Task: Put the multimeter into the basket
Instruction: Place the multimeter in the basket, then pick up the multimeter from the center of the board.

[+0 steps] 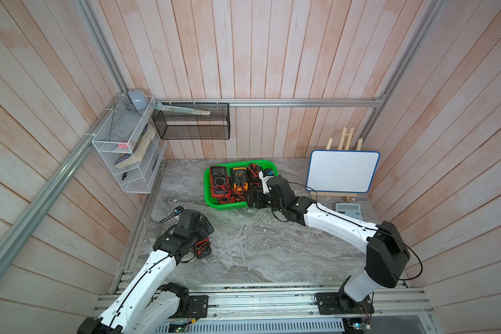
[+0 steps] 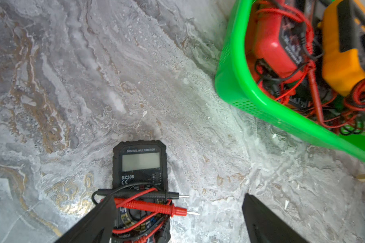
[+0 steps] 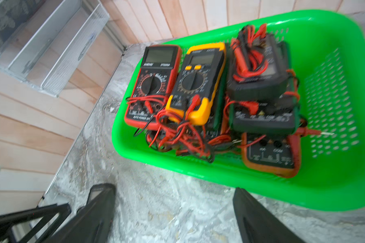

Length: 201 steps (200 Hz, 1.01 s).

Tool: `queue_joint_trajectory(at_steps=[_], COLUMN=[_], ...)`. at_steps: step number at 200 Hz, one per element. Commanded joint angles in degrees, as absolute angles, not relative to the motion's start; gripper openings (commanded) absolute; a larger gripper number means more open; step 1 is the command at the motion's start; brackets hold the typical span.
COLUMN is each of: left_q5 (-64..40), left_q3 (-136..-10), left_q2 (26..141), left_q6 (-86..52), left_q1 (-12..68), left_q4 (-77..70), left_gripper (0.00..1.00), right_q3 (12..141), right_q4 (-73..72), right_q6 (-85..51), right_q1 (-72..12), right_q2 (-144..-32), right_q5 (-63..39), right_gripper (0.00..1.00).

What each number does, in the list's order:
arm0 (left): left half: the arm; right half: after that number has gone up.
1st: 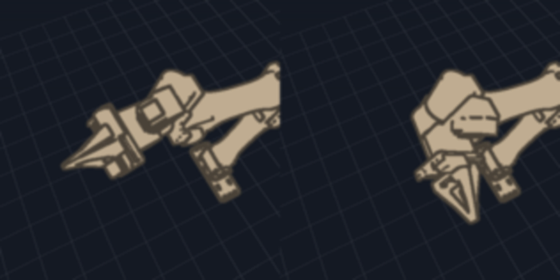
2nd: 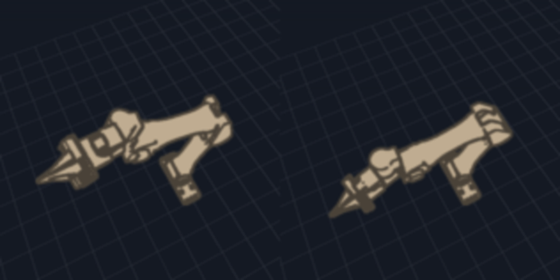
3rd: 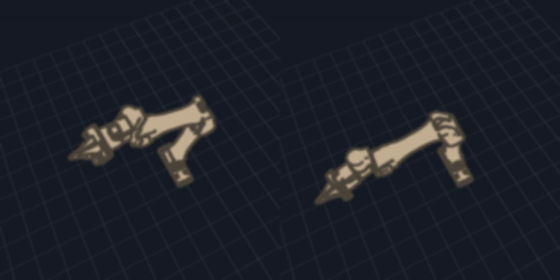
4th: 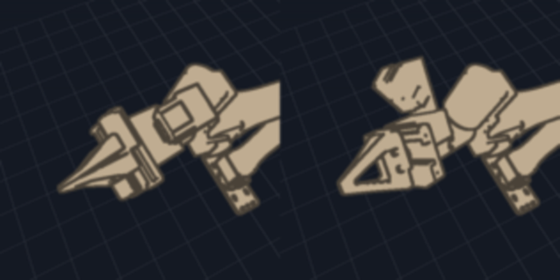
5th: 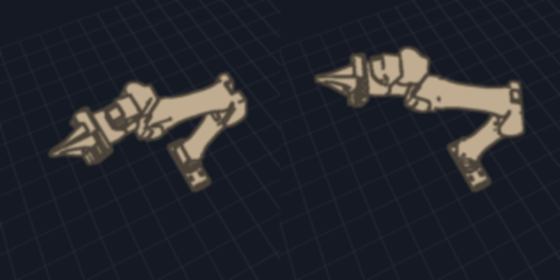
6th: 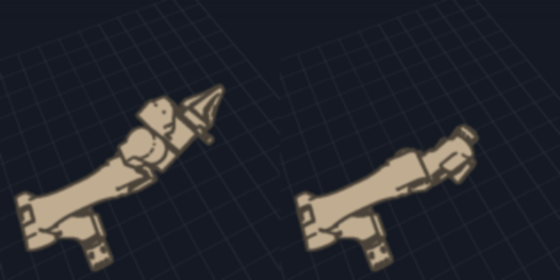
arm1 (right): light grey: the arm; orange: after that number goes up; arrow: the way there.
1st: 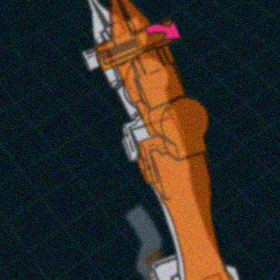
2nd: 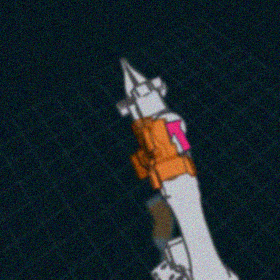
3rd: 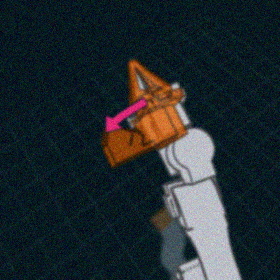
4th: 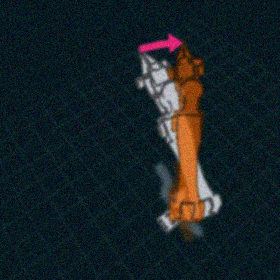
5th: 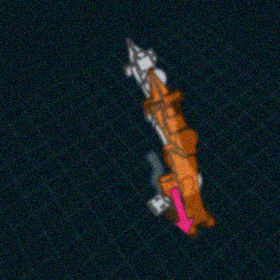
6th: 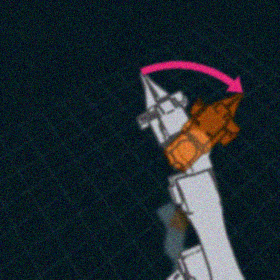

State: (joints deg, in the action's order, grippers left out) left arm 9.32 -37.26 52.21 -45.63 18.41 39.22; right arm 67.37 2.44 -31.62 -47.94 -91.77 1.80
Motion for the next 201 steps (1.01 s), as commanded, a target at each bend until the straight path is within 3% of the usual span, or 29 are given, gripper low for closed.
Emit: queue_joint_trajectory(at_steps=[1, 78, 201], left_q5=[10.5, 10.2, 9.4], left_q3=[-36.0, -33.0, -29.4], left_q2=[53.0, 55.6, 67.4], left_q6=[-47.5, -49.1, -47.5], left_q1=[18.2, 18.2, 18.2], left_q4=[41.1, 40.0, 30.1], left_gripper=[1.00, 1.00, 1.00], right_q3=[63.7, 58.6, 58.6], right_q4=[-2.6, -6.9, -5.9], right_q6=[-34.5, -39.4, -39.4], right_q1=[-51.6, -61.6, -62.5], right_q2=[-89.3, -90.9, -90.5], right_q5=[1.9, 2.8, 3.2], right_gripper=[0.95, 0.95, 0.95])
